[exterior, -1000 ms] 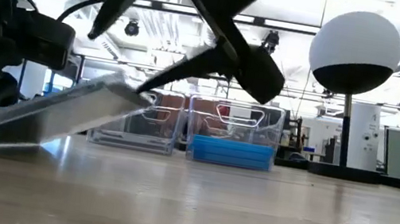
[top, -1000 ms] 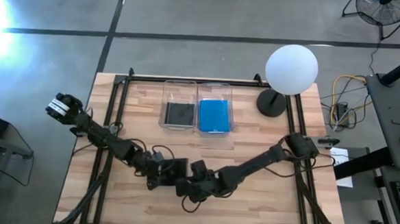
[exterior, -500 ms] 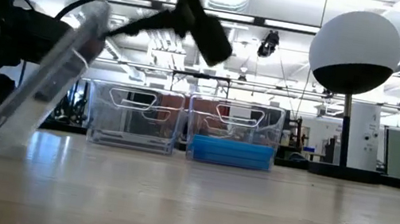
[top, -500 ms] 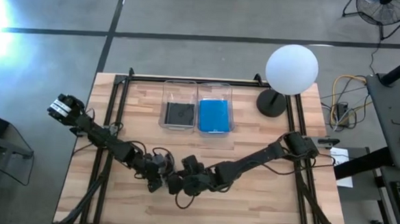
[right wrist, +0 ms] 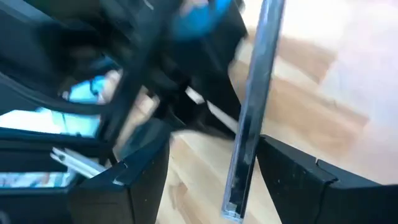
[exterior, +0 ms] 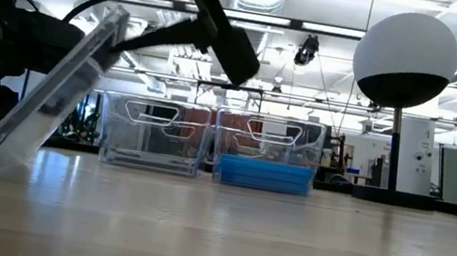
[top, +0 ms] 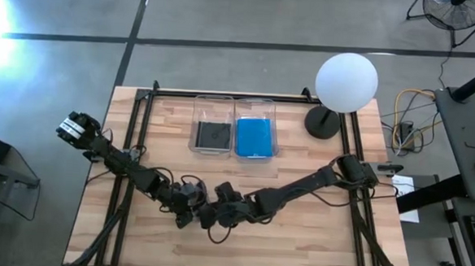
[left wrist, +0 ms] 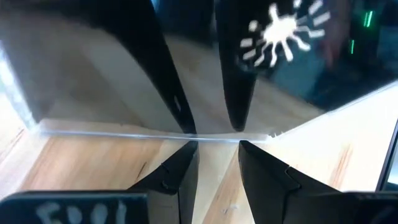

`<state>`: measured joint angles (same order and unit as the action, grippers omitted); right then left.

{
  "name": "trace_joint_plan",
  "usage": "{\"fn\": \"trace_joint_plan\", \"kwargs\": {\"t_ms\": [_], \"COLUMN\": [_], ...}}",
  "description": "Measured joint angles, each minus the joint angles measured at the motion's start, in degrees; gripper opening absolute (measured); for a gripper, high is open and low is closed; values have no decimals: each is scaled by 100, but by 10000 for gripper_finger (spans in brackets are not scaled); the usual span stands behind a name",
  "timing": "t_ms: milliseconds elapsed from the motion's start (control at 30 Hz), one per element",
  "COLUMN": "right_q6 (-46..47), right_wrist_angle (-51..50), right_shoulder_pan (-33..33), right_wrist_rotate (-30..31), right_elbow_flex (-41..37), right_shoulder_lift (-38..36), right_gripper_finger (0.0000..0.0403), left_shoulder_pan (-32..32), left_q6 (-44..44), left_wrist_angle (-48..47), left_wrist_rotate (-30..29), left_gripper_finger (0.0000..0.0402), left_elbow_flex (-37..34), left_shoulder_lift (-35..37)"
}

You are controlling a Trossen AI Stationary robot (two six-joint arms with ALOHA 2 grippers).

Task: Pick & place jewel cases by type
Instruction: Put the black CD case into the left transparent bin

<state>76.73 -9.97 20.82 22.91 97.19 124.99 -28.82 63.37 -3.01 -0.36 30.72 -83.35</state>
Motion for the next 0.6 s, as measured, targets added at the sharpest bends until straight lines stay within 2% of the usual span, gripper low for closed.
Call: {"fn": "trace_joint_plan", "kwargs": {"t_ms": [300, 600], "right_q6": [92, 20], "right_wrist_angle": [-7, 2], "right_shoulder_pan": [-147, -227], "right_wrist_rotate": [-548, -825], "right_elbow_flex": [-131, -136], "right_shoulder_lift": [11, 17], "right_gripper_finger": [229, 161], "left_shoulder_pan": [0, 0], "left_q6": [-50, -51], "left_wrist_angle": [-17, -28], "left_wrist_rotate": [-30, -70], "left_gripper_finger": [103, 103], "left_elbow_flex": [-2, -4], "left_shoulder_lift": [0, -2]}}
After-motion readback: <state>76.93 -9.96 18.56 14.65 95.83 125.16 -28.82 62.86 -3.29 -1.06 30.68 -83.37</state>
